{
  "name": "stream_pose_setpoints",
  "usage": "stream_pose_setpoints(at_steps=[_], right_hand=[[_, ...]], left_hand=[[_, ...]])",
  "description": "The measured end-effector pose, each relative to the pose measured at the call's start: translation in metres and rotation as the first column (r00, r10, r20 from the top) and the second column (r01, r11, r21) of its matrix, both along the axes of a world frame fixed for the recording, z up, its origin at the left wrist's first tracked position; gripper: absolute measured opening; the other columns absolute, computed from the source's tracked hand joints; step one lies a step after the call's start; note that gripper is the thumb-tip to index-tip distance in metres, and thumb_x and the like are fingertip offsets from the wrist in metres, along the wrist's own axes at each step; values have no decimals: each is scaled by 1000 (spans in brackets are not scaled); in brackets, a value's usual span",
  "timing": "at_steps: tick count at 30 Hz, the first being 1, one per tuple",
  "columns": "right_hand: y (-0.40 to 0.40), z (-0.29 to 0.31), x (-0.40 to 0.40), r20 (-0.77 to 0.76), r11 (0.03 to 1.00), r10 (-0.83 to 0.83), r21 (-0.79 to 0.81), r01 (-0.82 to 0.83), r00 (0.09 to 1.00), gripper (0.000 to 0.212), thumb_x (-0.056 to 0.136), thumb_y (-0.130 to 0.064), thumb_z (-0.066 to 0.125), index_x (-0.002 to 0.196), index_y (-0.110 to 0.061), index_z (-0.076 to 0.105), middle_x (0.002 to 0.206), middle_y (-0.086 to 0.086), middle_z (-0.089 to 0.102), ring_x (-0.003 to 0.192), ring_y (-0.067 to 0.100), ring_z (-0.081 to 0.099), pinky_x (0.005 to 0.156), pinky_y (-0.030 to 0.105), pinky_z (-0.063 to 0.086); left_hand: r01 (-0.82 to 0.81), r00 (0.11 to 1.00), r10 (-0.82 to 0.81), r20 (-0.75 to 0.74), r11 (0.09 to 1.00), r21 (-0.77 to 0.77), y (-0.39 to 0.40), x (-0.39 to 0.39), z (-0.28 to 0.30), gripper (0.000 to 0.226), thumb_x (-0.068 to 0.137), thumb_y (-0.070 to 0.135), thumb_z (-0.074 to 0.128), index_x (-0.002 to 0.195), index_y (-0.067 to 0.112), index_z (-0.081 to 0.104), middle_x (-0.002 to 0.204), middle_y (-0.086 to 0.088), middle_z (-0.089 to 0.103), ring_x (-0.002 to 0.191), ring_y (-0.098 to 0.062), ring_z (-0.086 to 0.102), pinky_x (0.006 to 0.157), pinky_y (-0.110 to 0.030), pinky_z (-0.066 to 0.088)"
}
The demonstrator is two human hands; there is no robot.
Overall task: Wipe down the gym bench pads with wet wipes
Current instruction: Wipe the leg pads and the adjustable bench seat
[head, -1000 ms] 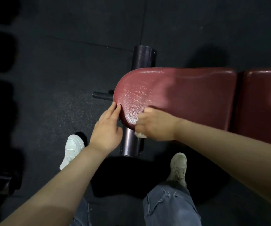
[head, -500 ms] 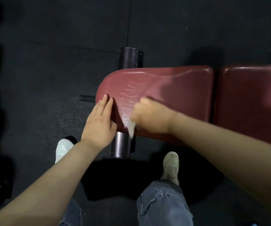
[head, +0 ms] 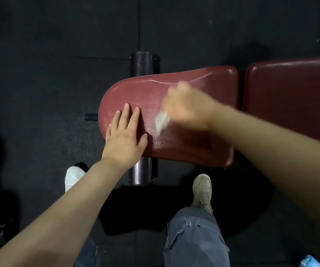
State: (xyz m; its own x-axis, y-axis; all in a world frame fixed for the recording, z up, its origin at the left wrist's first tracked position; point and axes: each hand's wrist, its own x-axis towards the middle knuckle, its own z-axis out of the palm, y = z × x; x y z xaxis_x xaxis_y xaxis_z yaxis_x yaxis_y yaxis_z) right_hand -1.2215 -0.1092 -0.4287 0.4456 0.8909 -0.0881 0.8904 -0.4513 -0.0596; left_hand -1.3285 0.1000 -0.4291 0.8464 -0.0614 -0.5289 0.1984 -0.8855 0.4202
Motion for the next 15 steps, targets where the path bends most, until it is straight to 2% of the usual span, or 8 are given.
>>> stream_pose_setpoints(at_steps=[2, 4, 5, 7, 10, 11, 13, 15], right_hand=[[1, -1, 40, 95, 946, -324, 62, 319, 941, 14, 85, -17, 49, 80, -12, 61, 73, 7, 61, 74, 29, 54, 70, 38, 27], [8, -1, 26, 20, 858, -506, 116, 501, 862, 11, 82, -17, 57, 85, -8, 62, 76, 10, 62, 76, 32, 55, 74, 40, 27], [11, 0, 3, -20, 868, -486, 106, 485, 874, 13, 78, -13, 58, 89, -7, 63, 74, 9, 61, 74, 31, 54, 72, 40, 28], [5, 9, -55, -71, 953, -299, 33, 302, 952, 27, 71, -10, 58, 97, -8, 65, 70, 2, 58, 70, 26, 53, 68, 37, 29], [-21, 20, -96, -261, 998, -5, 52, 19, 965, 10, 76, -13, 52, 79, -17, 60, 71, -2, 58, 70, 21, 50, 69, 32, 26], [-29, 21, -81, -240, 997, 57, 55, -45, 969, 12, 80, -15, 47, 77, -19, 58, 72, -2, 57, 70, 21, 51, 68, 32, 26], [-35, 13, -29, -18, 998, 30, 60, -29, 999, 16, 81, -16, 45, 71, -20, 56, 68, 1, 57, 64, 24, 51, 63, 33, 24], [-40, 11, 27, 158, 973, -222, 98, 209, 962, 14, 82, -12, 51, 70, -16, 56, 65, 6, 56, 60, 26, 50, 60, 34, 24]], left_hand=[[1, 1000, 0, -22, 999, 38, -5, -1, -1, 75, 99, 45, 45, 157, 32, 1, 165, 7, -12, 152, -19, -10, 122, -47, 6], [5, 1000, -4, -24, 999, 45, -5, -1, -1, 74, 99, 46, 44, 157, 32, 0, 165, 7, -13, 152, -19, -10, 122, -48, 7], [9, 999, -8, -31, 999, 46, -4, 0, 1, 74, 100, 46, 44, 157, 32, 0, 165, 8, -13, 152, -18, -10, 122, -49, 8], [24, 998, -21, -54, 998, 57, -3, 2, 3, 74, 100, 46, 43, 157, 32, -1, 165, 8, -14, 152, -18, -11, 121, -50, 9], [21, 995, -15, -94, 998, 67, -7, 6, 8, 76, 99, 50, 42, 158, 30, -2, 165, 6, -15, 152, -19, -11, 121, -51, 11], [4, 994, 3, -107, 998, 66, -10, 8, 9, 76, 99, 50, 42, 158, 28, -1, 165, 5, -14, 152, -20, -11, 121, -51, 12], [-36, 993, 43, -106, 997, 70, -17, 11, 11, 76, 99, 50, 44, 158, 24, 4, 166, 2, -10, 152, -22, -8, 121, -50, 13], [-79, 994, 85, -70, 993, 89, -25, 11, 11, 76, 98, 48, 46, 157, 20, 8, 166, -1, -6, 152, -25, -5, 121, -50, 14]])
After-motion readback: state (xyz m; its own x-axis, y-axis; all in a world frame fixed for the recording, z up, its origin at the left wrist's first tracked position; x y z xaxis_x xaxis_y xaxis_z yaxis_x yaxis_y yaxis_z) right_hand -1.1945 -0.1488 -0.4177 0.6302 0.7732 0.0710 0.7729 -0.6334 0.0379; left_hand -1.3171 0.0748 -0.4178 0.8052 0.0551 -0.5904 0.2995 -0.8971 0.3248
